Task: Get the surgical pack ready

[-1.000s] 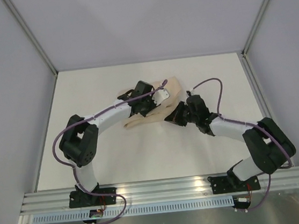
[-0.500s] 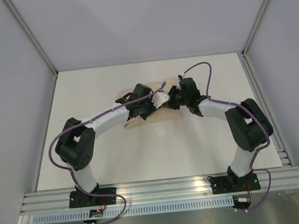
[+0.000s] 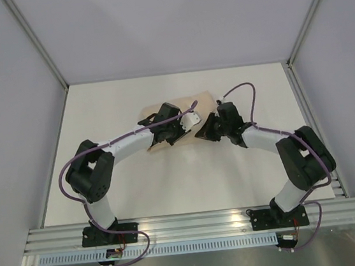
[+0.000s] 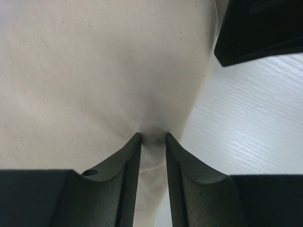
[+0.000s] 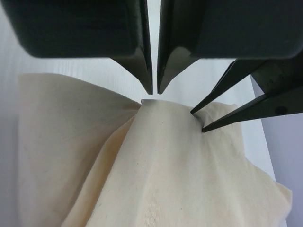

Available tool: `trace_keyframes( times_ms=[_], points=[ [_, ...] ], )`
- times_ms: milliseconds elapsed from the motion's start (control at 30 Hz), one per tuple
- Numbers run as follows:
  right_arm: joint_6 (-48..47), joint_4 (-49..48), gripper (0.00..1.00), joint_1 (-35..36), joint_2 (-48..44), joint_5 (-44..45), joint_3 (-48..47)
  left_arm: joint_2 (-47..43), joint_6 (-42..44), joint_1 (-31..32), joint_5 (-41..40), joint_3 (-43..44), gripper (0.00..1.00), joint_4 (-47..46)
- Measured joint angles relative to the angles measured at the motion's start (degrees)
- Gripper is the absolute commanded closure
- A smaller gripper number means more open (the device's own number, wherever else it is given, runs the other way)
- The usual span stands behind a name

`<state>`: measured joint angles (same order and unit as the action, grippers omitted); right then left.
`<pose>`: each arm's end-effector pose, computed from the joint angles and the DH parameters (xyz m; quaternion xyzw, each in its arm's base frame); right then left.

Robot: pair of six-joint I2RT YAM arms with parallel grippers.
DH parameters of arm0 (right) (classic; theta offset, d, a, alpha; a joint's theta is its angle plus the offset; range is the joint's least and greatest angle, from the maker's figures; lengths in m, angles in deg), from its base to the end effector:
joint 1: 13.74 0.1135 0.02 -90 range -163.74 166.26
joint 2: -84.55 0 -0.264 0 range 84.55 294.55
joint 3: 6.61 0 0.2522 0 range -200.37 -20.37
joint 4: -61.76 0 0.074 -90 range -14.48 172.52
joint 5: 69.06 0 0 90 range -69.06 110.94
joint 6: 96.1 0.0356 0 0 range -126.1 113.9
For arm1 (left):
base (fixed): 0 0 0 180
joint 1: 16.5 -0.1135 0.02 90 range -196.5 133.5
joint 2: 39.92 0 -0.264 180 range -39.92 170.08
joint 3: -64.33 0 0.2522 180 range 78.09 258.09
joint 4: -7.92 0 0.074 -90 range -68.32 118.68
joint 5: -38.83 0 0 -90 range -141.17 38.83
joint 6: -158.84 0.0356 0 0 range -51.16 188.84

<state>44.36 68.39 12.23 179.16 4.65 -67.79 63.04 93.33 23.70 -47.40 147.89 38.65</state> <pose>0.2963 0.1554 0.1681 0.1319 0.8897 0.3594 0.2489 0.2943 -0.2518 0.2029 0.5122 0.7878 -0.0772 0.3333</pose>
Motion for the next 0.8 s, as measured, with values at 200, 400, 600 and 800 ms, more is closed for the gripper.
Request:
trace_keyframes(
  times_ms=[200,400,600,800],
  points=[
    [-6.16,12.76,0.18,-5.18,-8.87,4.17,-5.46,0.0,-0.07,0.0,-0.02,-0.04,0.64,-0.07],
    [-11.32,15.45,0.15,-8.76,-2.51,3.78,-12.87,-0.11,-0.28,0.0,-0.07,-0.55,0.64,-0.79],
    [-13.31,14.95,0.24,-8.76,10.93,0.33,-16.55,-0.11,-1.03,-0.02,-0.2,-0.83,0.64,-1.27],
    [-12.35,8.31,0.45,-8.87,14.08,-4.28,-15.04,-0.11,-1.09,-0.04,-0.33,-1.57,0.64,-2.51]
  ],
)
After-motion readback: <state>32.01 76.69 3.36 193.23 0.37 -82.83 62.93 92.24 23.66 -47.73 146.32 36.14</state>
